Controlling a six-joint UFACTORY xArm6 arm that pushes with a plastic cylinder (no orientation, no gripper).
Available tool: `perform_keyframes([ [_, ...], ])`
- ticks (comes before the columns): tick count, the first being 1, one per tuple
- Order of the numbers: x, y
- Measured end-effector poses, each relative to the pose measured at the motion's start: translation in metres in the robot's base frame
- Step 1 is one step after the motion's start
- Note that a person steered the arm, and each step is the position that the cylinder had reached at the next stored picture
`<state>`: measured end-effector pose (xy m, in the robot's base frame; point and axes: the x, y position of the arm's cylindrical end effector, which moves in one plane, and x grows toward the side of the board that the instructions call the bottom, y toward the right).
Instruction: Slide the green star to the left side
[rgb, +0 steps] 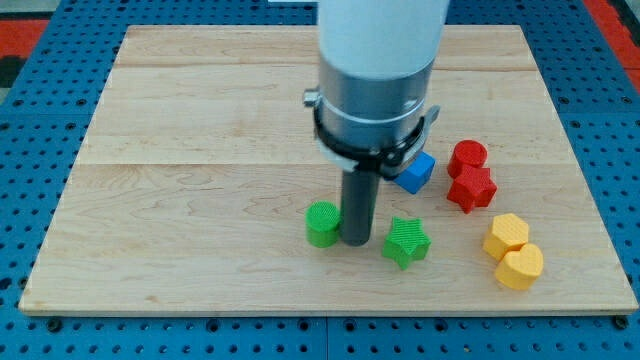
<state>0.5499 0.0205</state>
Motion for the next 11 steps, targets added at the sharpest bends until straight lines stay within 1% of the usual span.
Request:
perform_keyframes([
  [1,-0.001,-0.085],
  [2,-0.006,-0.121],
  [3,0.042,-0.047],
  [4,0.049,0.054],
  [5,0.047,0.112],
  [6,0.033,0.064],
  [7,0.027,0.034],
  [9,0.029,0.122],
  [11,0.027,0.091],
])
